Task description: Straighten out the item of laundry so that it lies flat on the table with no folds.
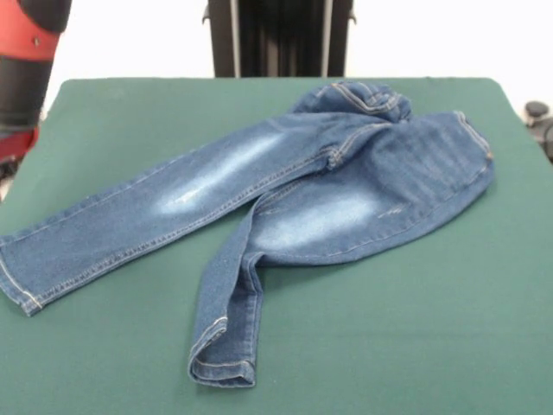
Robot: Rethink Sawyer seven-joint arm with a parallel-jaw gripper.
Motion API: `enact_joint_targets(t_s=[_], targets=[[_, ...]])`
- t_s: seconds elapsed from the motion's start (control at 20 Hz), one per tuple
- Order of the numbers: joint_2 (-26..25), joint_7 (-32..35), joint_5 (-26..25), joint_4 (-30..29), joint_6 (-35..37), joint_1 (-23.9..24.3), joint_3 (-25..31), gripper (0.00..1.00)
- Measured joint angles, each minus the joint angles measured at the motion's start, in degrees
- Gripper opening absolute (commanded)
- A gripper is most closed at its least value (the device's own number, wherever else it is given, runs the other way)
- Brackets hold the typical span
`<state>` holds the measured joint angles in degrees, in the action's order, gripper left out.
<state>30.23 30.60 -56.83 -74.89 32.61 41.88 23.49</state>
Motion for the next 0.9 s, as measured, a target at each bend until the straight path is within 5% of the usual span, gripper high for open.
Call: enact_joint_targets(t_s=[0.4, 0.9], targets=[[5.4, -0.4, 5.8, -2.7, 5.7, 0.6, 1.7, 1.0], [3.3, -1.8, 11.9, -4.7, 9.1, 0.5, 5.2, 1.0]])
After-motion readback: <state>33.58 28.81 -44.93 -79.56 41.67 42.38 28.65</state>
